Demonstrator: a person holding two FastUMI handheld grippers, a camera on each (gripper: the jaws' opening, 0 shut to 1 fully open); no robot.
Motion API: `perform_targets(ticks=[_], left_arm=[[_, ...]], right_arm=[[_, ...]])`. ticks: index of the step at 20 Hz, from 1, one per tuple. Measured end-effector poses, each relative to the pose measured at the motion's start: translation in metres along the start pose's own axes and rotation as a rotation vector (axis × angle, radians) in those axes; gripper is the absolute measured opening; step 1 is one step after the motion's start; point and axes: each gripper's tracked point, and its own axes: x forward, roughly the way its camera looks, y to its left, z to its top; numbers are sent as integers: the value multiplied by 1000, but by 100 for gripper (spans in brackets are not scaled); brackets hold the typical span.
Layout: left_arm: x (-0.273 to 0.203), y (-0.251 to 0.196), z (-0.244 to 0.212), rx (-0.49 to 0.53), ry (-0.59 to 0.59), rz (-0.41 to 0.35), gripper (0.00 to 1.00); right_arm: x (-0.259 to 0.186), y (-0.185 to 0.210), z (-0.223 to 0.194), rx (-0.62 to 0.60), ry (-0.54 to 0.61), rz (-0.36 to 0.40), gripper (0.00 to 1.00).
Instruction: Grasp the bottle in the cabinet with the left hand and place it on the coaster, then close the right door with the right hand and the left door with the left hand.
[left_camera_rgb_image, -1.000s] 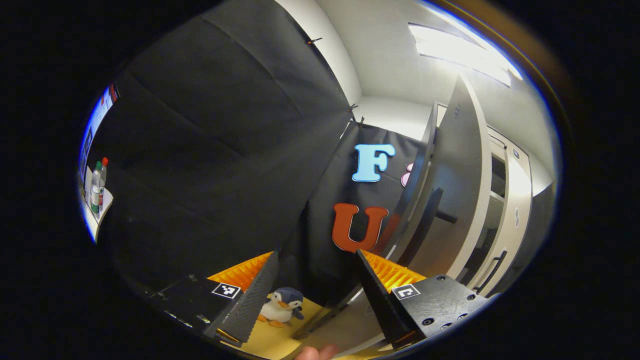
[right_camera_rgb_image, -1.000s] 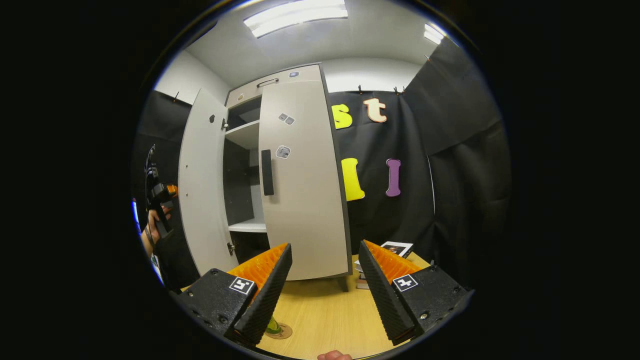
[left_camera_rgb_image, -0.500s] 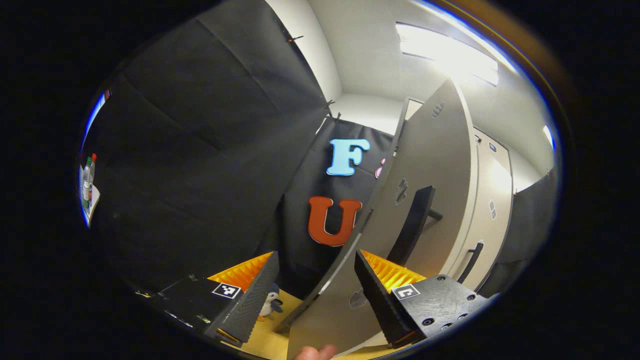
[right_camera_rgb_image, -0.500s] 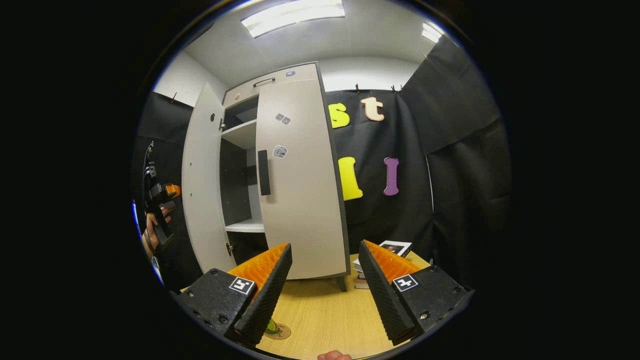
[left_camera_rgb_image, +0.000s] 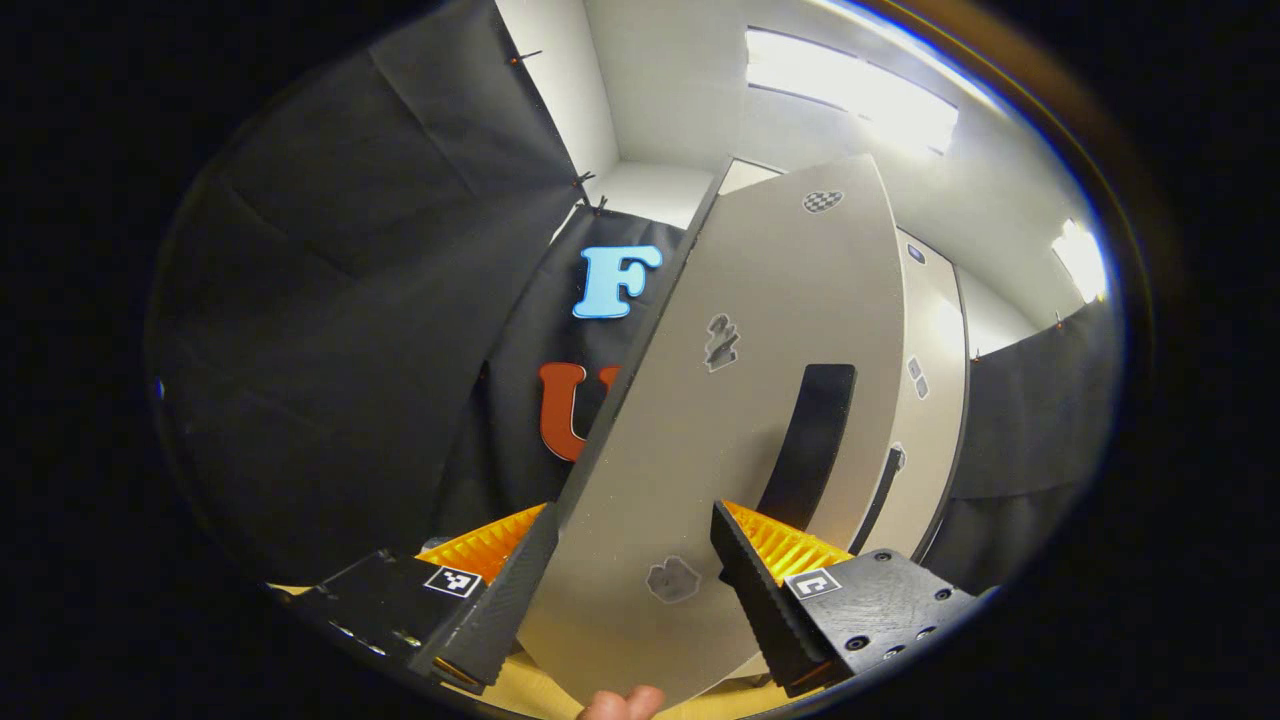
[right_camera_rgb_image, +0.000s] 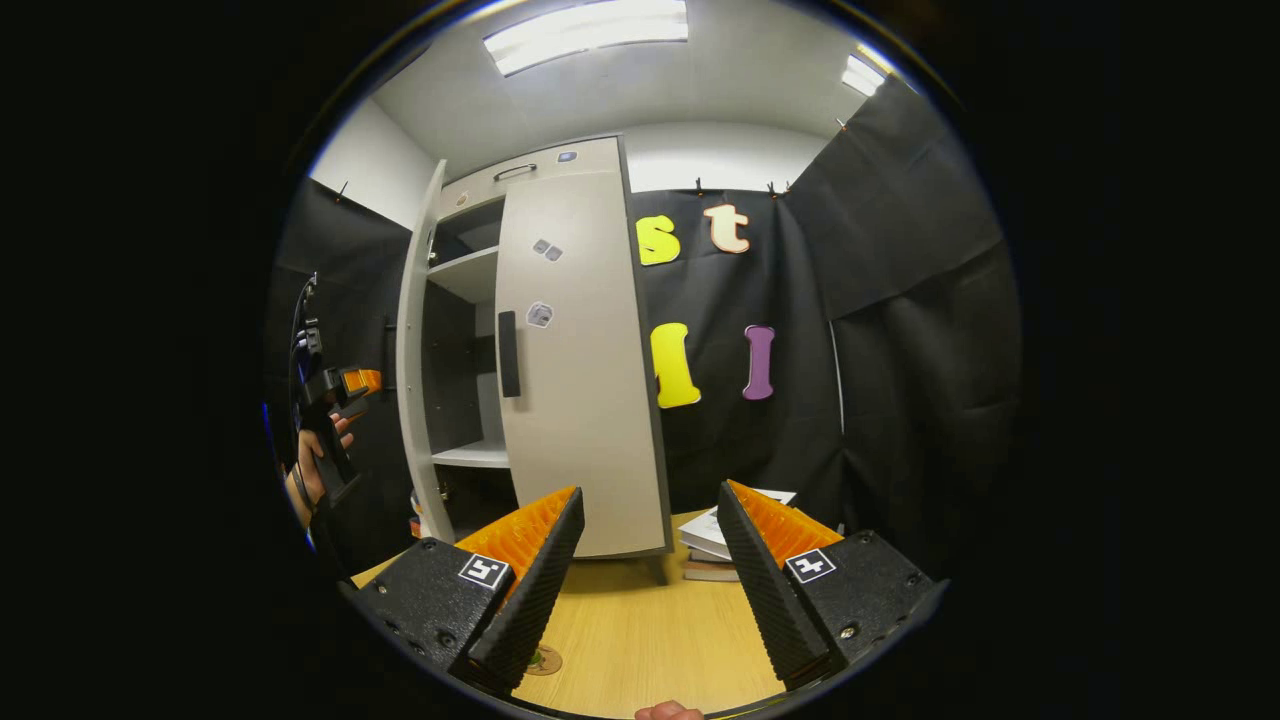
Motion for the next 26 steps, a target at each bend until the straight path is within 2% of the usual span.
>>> perform_targets(ticks=[6, 10, 11, 12, 13, 15, 16, 21, 24, 25, 26], left_arm=[[-10, -4, 4, 75, -8, -22, 99], [-21, -12, 7, 112, -9, -47, 99], [-25, -13, 9, 123, -11, -55, 94], [-29, -15, 10, 138, -13, -60, 99], [-33, -16, 9, 155, -14, -61, 94], [-42, -24, 6, 191, -23, -89, 95], [-48, -30, -1, 210, -22, -109, 99], [-83, -61, -36, 231, 26, -191, 99], [-99, -61, -50, 260, 16, -180, 99], [-104, -61, -54, 269, 13, -173, 94], [-110, -61, -60, 276, 14, -167, 99]], right_arm=[[-2, -2, 3, 1, -10, -26, 82], [5, 7, 0, 1, -2, -5, 82], [7, 10, -1, 5, 1, 3, 82], [9, 13, -4, 7, 10, 13, 82], [11, 17, -7, 5, 20, 22, 82], [14, 22, -11, -5, 35, 31, 82], [17, 25, -13, -9, 44, 37, 82], [24, 33, -14, -22, 41, 37, 82], [27, 28, -10, -31, 22, 12, 83], [27, 27, -12, -33, 23, 8, 83], [27, 25, -12, -34, 25, 4, 83]])
